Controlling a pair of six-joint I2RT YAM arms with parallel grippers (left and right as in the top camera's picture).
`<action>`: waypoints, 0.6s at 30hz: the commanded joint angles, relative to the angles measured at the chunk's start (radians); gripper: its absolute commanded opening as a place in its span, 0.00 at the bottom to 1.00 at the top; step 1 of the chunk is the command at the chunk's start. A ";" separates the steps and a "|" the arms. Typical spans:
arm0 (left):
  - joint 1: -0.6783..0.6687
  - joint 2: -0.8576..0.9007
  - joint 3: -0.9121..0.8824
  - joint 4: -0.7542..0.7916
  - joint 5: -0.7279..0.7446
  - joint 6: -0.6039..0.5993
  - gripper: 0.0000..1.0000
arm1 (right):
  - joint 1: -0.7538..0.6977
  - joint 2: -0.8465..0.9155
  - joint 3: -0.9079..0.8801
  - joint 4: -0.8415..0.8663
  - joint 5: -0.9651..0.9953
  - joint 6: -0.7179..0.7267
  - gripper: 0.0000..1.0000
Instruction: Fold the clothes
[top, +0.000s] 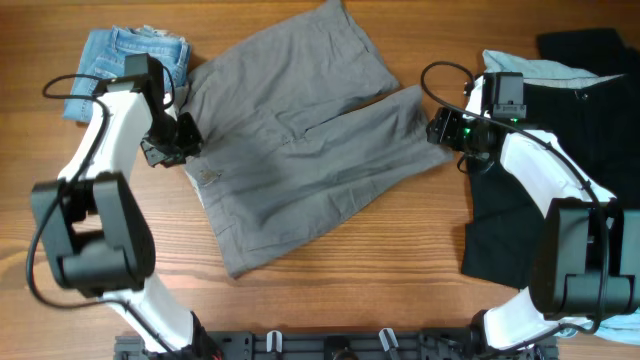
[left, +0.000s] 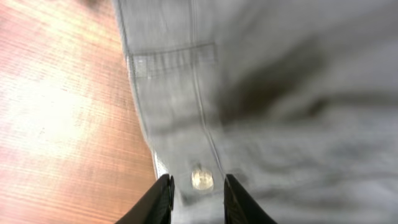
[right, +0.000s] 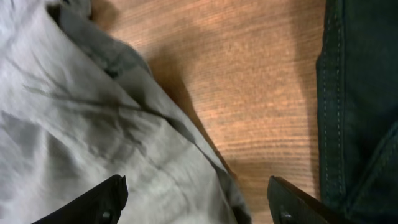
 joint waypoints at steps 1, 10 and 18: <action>-0.025 -0.096 -0.003 -0.112 0.027 0.044 0.27 | 0.001 0.025 0.015 -0.015 0.018 -0.116 0.70; -0.044 -0.119 -0.019 -0.311 0.043 0.046 0.26 | -0.002 0.066 0.012 -0.133 -0.051 -0.140 0.48; -0.141 -0.119 -0.204 -0.145 0.110 0.016 0.26 | 0.002 0.129 0.011 0.166 -0.167 -0.003 0.20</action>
